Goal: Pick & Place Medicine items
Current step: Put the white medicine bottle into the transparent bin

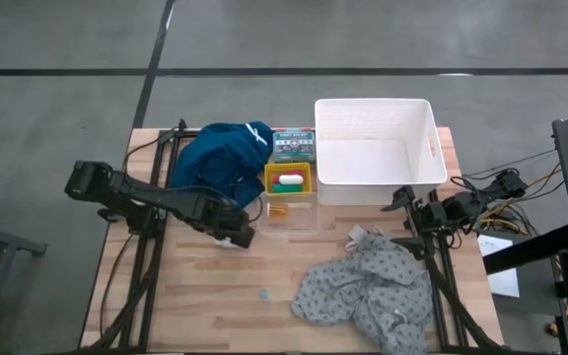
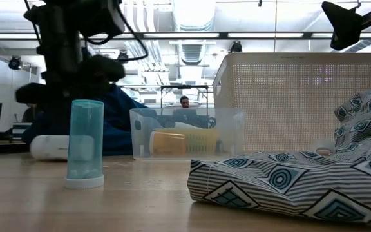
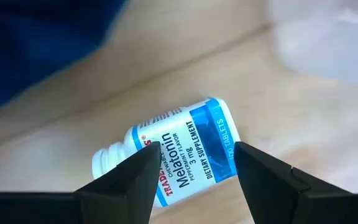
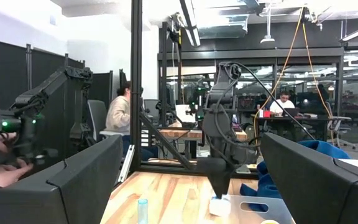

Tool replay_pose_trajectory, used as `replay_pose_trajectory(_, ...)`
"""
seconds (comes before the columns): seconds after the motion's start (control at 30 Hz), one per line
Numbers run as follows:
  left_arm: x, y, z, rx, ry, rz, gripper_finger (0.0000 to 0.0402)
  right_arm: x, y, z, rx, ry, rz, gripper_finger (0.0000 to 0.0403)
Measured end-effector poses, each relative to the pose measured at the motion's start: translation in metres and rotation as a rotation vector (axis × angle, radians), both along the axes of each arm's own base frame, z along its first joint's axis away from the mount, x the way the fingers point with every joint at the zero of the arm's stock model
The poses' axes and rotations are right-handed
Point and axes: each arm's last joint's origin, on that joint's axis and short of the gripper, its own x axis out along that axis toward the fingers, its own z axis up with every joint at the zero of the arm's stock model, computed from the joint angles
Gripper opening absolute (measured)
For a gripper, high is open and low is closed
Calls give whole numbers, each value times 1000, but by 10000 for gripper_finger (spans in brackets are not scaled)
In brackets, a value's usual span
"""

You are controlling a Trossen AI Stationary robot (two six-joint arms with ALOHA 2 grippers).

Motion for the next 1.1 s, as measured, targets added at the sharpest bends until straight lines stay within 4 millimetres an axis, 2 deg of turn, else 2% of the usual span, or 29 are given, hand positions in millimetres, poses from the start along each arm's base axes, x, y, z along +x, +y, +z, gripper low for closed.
replay_pose_trajectory(0.2, 10, -9, 2, -59, -112, -107, 212, 0, 0, 0, 0, 0, 0, 380)
replay_pose_trajectory(0.53, 18, -28, -2, -65, -176, -202, 212, 0, 0, 0, 0, 0, 0, 380)
replay_pose_trajectory(0.87, 26, -32, 10, -92, -217, -294, 212, 0, 0, 0, 0, 0, 0, 380)
replay_pose_trajectory(1.1, 25, -36, 13, -27, -234, -469, 212, 0, 0, 0, 0, 0, 0, 380)
